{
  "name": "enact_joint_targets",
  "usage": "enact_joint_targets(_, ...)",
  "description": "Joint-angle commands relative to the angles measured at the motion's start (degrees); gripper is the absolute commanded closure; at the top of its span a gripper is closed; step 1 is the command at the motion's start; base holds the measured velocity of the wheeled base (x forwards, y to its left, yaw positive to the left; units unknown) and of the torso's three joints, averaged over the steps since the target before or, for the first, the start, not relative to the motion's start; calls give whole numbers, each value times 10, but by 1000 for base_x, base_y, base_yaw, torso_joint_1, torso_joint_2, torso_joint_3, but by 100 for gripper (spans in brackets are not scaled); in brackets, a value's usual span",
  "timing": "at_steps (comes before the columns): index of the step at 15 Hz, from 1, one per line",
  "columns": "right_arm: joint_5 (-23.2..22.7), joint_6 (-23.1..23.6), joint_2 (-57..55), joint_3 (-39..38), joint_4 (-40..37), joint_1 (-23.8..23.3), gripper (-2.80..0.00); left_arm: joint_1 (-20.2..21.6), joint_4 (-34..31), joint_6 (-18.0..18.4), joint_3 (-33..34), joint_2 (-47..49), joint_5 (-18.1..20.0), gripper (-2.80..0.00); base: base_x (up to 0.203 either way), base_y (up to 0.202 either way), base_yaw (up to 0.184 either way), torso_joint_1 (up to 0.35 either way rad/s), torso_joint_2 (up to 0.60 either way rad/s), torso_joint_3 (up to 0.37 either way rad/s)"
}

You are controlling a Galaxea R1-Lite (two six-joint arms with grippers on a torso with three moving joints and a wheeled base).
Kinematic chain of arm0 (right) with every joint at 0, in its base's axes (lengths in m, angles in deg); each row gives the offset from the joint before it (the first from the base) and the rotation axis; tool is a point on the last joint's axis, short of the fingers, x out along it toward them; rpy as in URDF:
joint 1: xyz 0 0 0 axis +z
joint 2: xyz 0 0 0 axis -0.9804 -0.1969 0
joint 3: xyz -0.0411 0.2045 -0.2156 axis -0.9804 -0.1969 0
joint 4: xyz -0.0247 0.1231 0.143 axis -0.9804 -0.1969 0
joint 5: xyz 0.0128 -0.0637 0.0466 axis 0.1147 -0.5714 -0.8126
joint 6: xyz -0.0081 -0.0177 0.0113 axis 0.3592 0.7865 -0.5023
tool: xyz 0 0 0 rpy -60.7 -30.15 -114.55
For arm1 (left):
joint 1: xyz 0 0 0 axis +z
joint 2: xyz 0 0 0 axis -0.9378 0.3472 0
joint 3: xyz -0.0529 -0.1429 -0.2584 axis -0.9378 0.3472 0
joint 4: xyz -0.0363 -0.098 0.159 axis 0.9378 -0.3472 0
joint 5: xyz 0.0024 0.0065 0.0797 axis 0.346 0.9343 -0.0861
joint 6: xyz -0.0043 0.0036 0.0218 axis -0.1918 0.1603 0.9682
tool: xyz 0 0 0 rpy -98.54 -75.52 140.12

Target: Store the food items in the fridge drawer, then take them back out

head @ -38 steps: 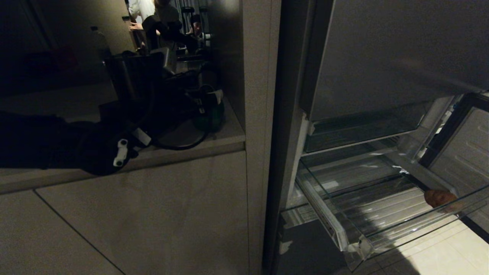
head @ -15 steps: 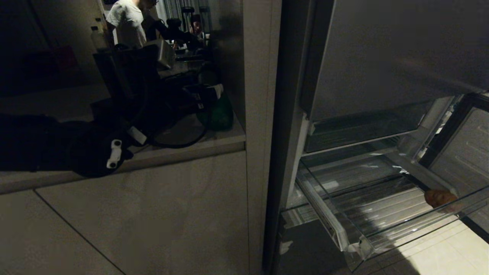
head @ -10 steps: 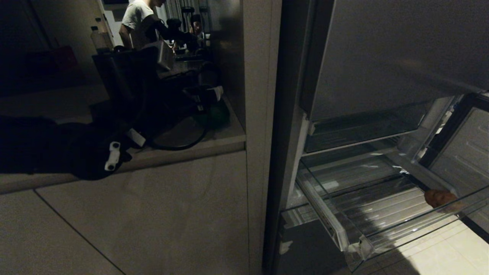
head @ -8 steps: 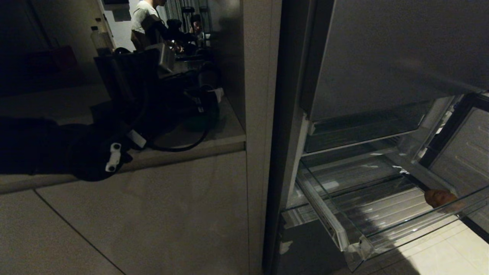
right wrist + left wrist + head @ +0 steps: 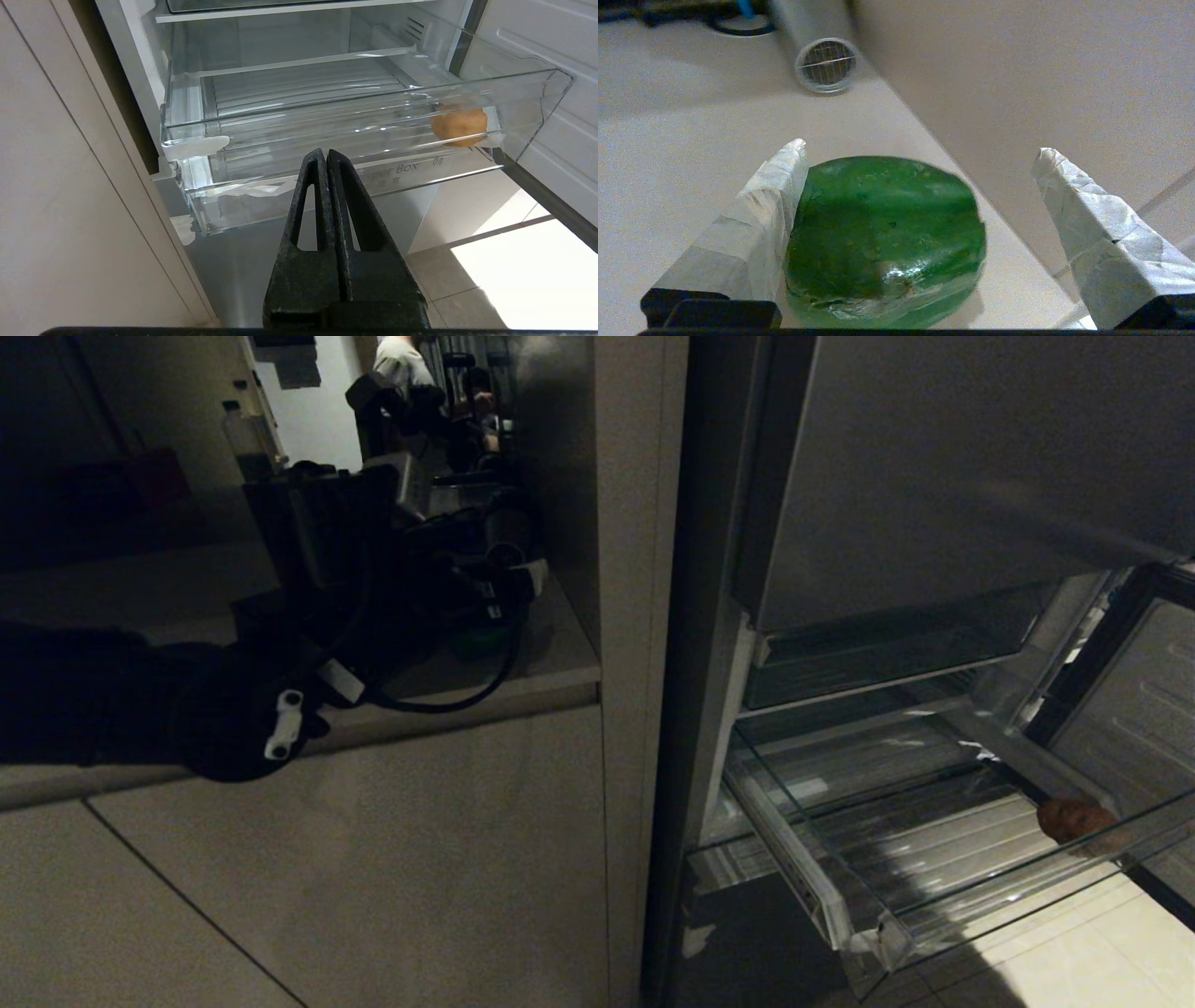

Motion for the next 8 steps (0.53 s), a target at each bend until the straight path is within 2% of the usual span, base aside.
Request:
enact_joint_targets(1, 0, 0, 0, -18, 0, 0, 0, 2, 2, 0, 0, 0, -10, -280, 0, 0, 0, 0, 0, 0)
enact_joint_targets(8, 1, 0, 0, -18, 0, 0, 0, 5, 3, -1, 6, 6, -22, -280, 0, 0, 0, 0, 0, 0)
